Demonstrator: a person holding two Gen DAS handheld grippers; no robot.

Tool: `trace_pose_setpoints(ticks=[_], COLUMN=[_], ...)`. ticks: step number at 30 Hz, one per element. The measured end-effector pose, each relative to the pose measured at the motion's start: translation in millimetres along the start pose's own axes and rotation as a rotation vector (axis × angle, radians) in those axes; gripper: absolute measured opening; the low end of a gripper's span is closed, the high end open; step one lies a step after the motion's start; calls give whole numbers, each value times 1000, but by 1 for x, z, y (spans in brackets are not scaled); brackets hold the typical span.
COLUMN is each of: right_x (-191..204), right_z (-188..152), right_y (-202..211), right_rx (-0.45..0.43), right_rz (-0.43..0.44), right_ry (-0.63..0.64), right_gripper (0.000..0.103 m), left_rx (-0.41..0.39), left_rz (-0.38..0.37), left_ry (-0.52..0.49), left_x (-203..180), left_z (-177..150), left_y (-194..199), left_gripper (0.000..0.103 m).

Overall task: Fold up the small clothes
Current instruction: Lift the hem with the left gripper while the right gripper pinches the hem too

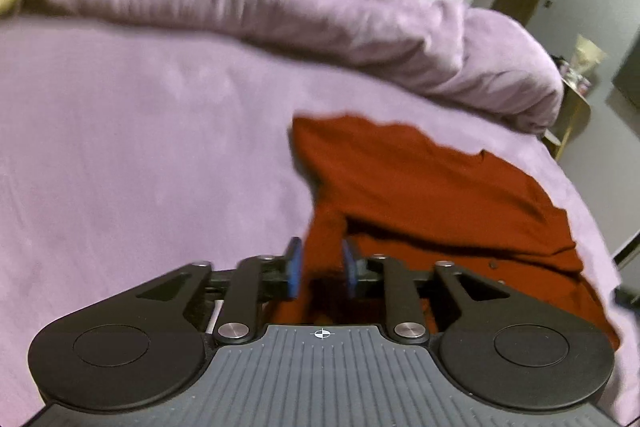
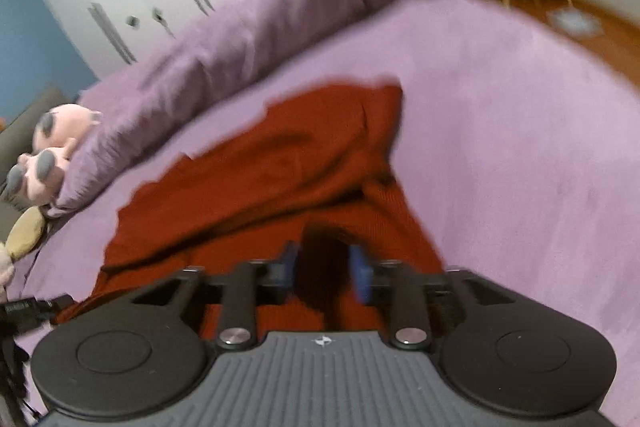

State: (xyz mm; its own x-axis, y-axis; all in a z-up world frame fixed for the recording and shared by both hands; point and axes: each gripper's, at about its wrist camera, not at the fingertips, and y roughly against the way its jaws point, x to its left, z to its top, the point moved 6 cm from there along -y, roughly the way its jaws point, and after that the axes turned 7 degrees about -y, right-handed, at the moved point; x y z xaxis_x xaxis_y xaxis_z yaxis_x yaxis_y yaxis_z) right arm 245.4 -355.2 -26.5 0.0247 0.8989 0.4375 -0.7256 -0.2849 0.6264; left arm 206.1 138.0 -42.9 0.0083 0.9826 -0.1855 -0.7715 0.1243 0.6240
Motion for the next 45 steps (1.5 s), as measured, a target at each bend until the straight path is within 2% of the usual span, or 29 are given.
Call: trace_pose_setpoints(ticks=[1,2,4,7,11,15,18,19,21,22,24,26,34,39,43,45], right_x=[2,3,3,1,1,-5,-6,-5,-4,-4,-4,-3,-7,-2,-4,-6], right_z=[1,1,-4,-12,-19,-17,-18,-18,-20,-21,-21,-21,-20,-22,-20,-19], right_y=[5,6,2,-14,-30,-40,-42,-42,-43,-43,-42,-41,-46,-49,-50,-51], right_rx=[-9,-4,37,95,124,146,153,153,148,148,142,138,158,158,169,170], right_rz=[-3,-8,-25,-36,-72,-60,-49,-50,-56,-53,-45,-33,-10,-20,10,25], right_ry=[52,95,154,186,230,186,177,188,208,209,206,204,126,146,92,57], right_gripper=[53,55,55,55,55,55,55,53,38,35,19,11,13,14,20,22], left_rx=[-25,-49,-43,-4,75,127,163,165,162,162,164,160,159,189,201,205], left_rz=[10,7,-21,-43,-63,-52,-45,-39,-40,-51,-68,-79,-126,-145,-195,-200], left_ry=[-23,-43,-50,-75,-149,-175,-167,-169,-164,-154,-124,-116,-103,-135,-88,-82], left_x=[1,1,0,-7,-21,-25,-24,-24,-22,-21,-17,-15,-21,-26,-26,-26], left_z=[3,7,9,6,-4,-13,-18,-19,-20,-20,-19,-18,-16,-21,-20,-19], left_y=[5,9,10,0,-23,-43,-53,-54,-54,-54,-53,-51,-47,-58,-64,-67], left_gripper=[29,37,46,45,46,46,40,35,24,18,15,12,11,12,25,25])
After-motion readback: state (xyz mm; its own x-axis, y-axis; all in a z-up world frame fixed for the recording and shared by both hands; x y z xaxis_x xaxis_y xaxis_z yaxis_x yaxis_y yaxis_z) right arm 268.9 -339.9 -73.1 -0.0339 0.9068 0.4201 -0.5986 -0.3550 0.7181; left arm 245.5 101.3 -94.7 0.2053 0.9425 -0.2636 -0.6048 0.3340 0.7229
